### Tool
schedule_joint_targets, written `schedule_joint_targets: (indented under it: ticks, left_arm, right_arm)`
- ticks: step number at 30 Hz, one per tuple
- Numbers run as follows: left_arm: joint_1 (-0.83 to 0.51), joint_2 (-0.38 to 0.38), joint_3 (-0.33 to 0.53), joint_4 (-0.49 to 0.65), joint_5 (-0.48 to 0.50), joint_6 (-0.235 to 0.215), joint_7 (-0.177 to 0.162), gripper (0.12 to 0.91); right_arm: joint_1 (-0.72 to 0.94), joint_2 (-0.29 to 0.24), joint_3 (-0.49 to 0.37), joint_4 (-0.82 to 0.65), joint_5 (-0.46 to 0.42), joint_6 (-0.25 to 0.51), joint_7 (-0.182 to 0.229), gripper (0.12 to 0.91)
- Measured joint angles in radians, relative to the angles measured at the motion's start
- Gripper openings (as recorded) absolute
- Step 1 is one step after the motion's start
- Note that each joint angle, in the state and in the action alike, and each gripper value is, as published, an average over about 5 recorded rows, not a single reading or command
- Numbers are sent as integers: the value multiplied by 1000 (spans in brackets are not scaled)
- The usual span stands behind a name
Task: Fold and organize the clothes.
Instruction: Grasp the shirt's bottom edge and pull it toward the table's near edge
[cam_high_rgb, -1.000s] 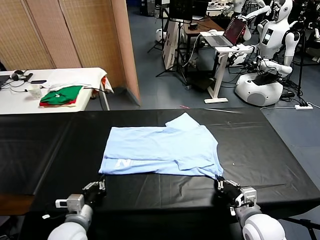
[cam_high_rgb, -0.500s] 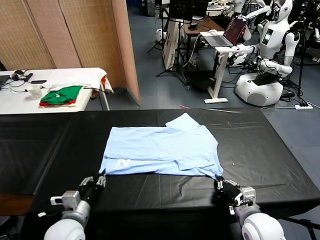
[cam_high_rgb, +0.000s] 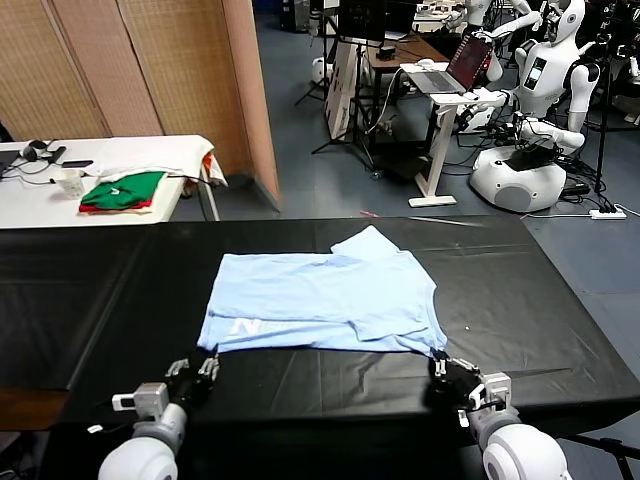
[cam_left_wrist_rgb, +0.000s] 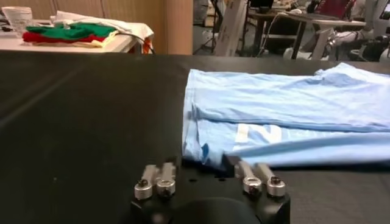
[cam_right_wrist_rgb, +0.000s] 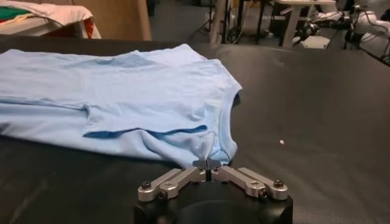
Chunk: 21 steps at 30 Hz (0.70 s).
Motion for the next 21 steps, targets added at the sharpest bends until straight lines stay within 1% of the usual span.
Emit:
schedule_joint_targets:
  ticks: [2,3,8,16,18,19,21]
  left_arm:
    - [10,1,-1,-12,6,2,-9,150]
    - [16,1,-2,-20,10,4,-14,146]
    - [67,-2,-17,-73,38,13,-33,145]
    - [190,12,-60,-157,83,28,-35,145]
    - [221,18,-71,-176,87,32,-36,145]
    - [235,21,-76,-185,88,33,-37,145]
    - [260,26,-84,-200,89,35,-39,145]
  right_arm:
    - [-20,-14,3,24,0,-20,8,141]
    - [-29,-19,5,35,-1,-29,12,141]
    - [-60,-38,12,77,-3,-56,25,141]
    - [-87,-37,10,120,-5,-60,27,142]
    - [-93,-36,10,127,-6,-60,27,156]
    - [-96,-36,12,132,-7,-60,27,179]
    - [-103,-38,14,142,-8,-60,27,263]
